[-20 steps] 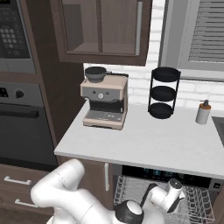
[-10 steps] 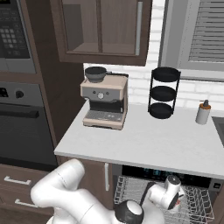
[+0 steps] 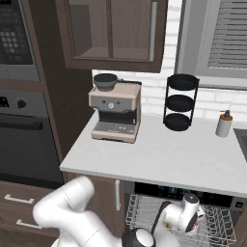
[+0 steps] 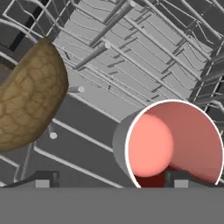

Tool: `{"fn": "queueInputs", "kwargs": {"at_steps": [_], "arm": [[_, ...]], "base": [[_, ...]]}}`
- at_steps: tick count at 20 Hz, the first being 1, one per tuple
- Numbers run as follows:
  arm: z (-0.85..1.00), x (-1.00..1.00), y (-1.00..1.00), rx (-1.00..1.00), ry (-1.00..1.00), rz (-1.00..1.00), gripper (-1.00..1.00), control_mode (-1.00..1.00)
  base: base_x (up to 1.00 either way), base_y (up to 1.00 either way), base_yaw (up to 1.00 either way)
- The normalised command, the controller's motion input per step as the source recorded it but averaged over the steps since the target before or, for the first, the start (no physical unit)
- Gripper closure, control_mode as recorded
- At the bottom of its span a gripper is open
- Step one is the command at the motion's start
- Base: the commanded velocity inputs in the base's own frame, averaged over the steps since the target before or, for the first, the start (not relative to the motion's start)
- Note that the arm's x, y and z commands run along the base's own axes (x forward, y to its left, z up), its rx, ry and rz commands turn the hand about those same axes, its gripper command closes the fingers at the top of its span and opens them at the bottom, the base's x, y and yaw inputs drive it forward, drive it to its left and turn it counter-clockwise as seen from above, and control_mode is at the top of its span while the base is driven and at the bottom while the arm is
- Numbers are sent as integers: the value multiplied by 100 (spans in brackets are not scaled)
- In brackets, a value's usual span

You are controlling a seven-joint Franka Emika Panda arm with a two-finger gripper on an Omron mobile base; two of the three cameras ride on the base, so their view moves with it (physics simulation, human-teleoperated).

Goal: Pick up the cup and bowl from the counter, place them in the dishwasher, and close the dishwasher door.

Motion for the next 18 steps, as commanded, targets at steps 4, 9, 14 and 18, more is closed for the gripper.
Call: {"fn": "queueInputs", "kwargs": {"at_steps": [4, 9, 14, 18], "arm": [[68, -41, 0, 1, -15, 0, -100, -100], [85, -24, 0, 0, -13, -3, -100, -100], [18, -18, 1, -1, -2, -2, -100, -100], [0, -33, -2, 0, -9, -1, -100, -100]], "base": [[0, 0, 0], [0, 0, 0], [0, 0, 0], [0, 0, 0]]}}
